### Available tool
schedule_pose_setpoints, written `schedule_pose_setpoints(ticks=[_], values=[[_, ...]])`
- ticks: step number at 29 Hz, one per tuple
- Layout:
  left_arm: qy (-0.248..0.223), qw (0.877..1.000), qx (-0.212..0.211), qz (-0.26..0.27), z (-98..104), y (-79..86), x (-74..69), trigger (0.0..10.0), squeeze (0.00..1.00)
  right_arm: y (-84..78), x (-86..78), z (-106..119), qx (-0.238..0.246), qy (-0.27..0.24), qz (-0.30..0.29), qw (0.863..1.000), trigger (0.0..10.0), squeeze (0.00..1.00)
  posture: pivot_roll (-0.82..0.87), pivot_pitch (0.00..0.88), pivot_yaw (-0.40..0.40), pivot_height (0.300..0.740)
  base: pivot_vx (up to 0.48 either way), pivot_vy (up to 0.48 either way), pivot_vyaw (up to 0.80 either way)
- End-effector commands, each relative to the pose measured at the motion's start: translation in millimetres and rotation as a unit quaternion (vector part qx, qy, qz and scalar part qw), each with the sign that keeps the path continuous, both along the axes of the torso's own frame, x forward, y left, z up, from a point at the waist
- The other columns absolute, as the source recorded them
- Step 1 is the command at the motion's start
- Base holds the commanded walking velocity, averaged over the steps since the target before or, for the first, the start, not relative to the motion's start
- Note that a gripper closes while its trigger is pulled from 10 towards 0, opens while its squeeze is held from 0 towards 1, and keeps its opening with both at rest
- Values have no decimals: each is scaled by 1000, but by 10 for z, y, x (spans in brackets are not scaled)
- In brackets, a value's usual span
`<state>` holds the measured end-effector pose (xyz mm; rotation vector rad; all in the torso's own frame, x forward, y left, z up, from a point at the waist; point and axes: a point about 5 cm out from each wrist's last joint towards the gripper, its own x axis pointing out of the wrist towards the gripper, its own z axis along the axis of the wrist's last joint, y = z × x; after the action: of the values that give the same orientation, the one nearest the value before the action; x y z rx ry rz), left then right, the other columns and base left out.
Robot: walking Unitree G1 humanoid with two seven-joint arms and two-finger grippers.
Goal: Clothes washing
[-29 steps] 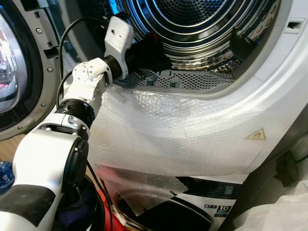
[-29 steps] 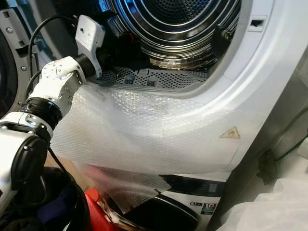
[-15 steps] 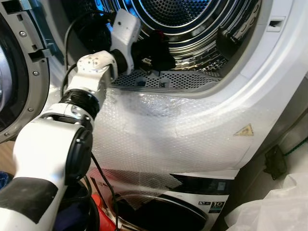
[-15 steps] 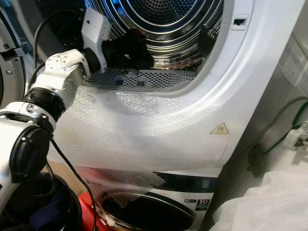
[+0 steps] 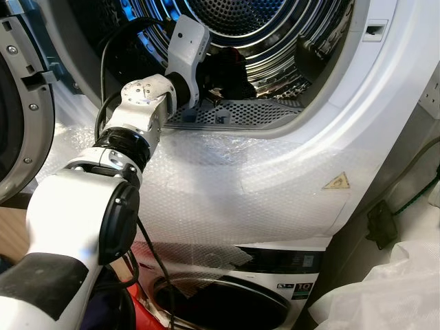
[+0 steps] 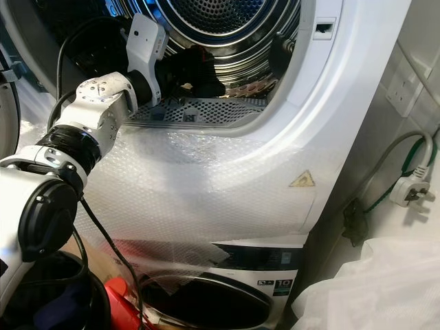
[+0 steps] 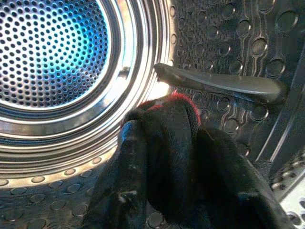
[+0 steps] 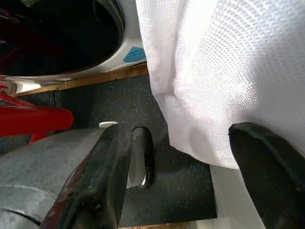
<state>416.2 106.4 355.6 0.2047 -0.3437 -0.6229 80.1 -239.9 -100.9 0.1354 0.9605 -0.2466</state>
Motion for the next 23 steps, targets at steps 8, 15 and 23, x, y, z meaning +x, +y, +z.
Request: schedule_pose_setpoints(ticks=[8, 15, 23], values=[[20, 999, 33, 16, -10, 113, 16, 10000, 1000, 16, 42, 4, 3, -3, 1, 1000, 10000, 0, -264, 34, 65, 740, 0, 0, 0], [-3, 999, 13, 32, 115, 168, 4, 10000, 1000, 60, 85, 0, 8, -6, 3, 1000, 10000, 0, -262, 31, 66, 740, 0, 0, 0], [-77, 994, 45, -62, 235, -34, -112, 10000, 427, 97, 100, -8, 9, -5, -1, 1000, 10000, 0, -250, 21, 67, 740, 0, 0, 0]])
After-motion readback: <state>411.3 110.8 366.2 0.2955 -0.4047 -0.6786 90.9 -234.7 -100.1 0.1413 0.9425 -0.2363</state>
